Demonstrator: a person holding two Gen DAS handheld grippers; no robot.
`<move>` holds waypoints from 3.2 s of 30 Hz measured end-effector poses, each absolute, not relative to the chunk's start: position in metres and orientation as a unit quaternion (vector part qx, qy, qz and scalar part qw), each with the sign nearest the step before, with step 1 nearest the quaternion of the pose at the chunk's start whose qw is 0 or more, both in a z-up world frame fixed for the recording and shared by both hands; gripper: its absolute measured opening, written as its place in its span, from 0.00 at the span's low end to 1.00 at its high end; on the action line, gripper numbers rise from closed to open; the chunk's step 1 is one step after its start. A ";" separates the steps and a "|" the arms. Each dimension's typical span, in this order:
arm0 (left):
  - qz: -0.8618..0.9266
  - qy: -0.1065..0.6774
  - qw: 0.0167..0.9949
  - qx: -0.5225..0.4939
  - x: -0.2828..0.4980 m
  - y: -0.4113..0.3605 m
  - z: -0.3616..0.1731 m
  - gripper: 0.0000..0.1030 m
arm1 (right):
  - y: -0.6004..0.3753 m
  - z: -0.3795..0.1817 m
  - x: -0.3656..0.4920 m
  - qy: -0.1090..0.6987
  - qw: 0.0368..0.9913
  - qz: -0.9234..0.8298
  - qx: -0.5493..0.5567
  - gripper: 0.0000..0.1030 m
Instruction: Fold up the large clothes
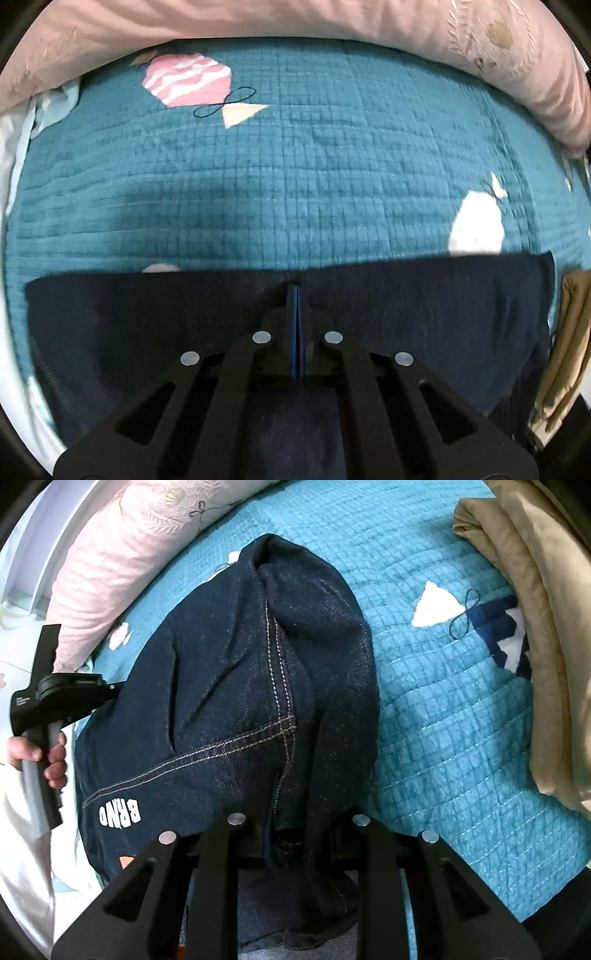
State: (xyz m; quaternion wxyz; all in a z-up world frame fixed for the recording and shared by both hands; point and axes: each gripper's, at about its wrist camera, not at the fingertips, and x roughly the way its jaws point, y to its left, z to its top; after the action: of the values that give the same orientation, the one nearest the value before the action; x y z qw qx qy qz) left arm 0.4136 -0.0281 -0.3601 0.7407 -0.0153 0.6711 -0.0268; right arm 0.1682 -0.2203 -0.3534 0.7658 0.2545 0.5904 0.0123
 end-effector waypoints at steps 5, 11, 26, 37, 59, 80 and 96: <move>-0.037 0.687 0.726 -0.020 0.381 -0.029 -0.360 0.00 | -0.223 -0.353 0.163 0.590 0.765 0.006 0.256 0.21; -0.025 0.703 0.706 -0.079 0.361 -0.013 -0.348 0.00 | -0.223 -0.353 0.162 0.589 0.763 0.008 0.265 0.21; -0.037 0.681 0.724 -0.110 0.238 0.007 -0.369 0.01 | -0.225 -0.355 0.155 0.582 0.765 0.000 0.275 0.21; -0.042 0.711 0.697 -0.086 0.159 0.014 -0.356 0.01 | -0.224 -0.352 0.154 0.585 0.765 -0.002 0.269 0.21; -0.013 0.726 0.684 -0.068 0.173 0.016 -0.396 0.03 | -0.229 -0.359 0.159 0.584 0.754 0.005 0.300 0.21; 0.006 0.725 0.686 -0.056 0.308 0.062 -0.365 0.00 | -0.236 -0.361 0.160 0.590 0.747 0.027 0.306 0.23; 0.008 0.668 0.740 -0.084 0.211 0.092 -0.336 0.00 | -0.240 -0.364 0.162 0.596 0.737 0.041 0.315 0.23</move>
State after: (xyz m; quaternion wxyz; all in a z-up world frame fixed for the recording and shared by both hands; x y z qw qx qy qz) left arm 0.2112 0.0924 -0.3361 0.7398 -0.0840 0.6675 0.0077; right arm 0.1615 -0.2401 -0.3637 0.7374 0.3152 0.5961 0.0405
